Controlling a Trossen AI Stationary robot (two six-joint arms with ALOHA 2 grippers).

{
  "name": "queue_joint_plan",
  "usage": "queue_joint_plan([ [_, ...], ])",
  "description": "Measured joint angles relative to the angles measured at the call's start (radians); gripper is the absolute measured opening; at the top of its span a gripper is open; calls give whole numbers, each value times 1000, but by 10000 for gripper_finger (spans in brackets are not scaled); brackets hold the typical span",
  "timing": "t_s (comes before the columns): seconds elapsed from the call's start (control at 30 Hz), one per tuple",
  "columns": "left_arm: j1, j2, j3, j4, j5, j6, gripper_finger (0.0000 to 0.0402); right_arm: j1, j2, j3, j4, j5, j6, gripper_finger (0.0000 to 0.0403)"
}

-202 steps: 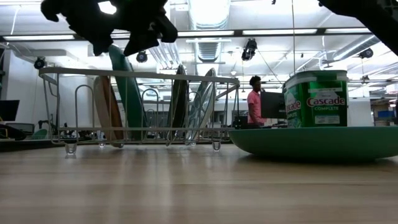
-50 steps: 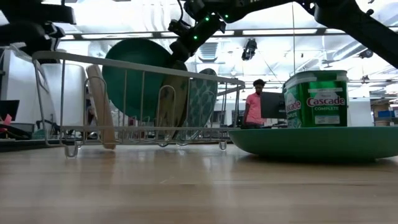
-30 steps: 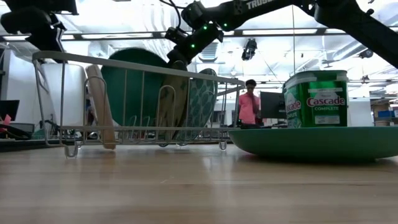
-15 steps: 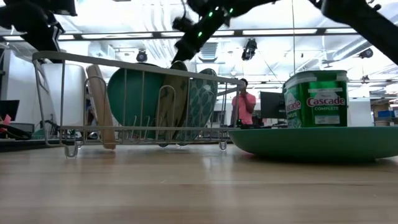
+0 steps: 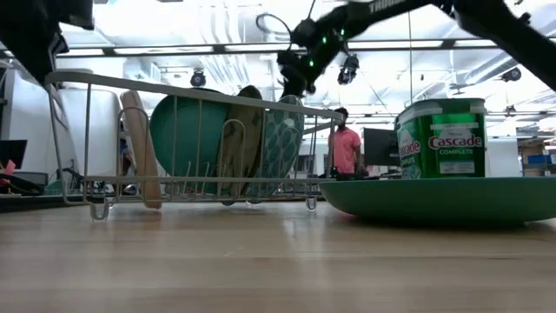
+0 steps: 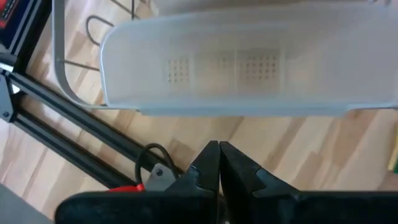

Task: Sort dishes
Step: Adjust the dish rack

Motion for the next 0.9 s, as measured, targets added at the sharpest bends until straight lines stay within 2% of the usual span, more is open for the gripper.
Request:
queue_joint_plan([
  [0.1,0,1,-29,0,-23,-13,0,-30,33,-7,0,-204,-34,16],
  [0.17,0,1,-56,0,-49,-24,0,-33,47,-15,-11,-271,-64,9],
  [0.3,1,0,-103,0,-100,-40,0,-20,53,-31,-79,-178,-105,11],
  [0.4,1,2,-131,0,-150,-41,0,-21,41,-31,-198,-202,-168,2],
  [0.67,7,-1,-154,2,-340,-45,0,9,34,-50,-376,-207,-149,1],
  [0.73,14,0,-156,4,-344,-49,0,16,33,-50,-376,-187,-123,0],
  [0.9,16,1,-122,-27,-300,-47,0,23,16,-52,-378,-24,-79,0],
])
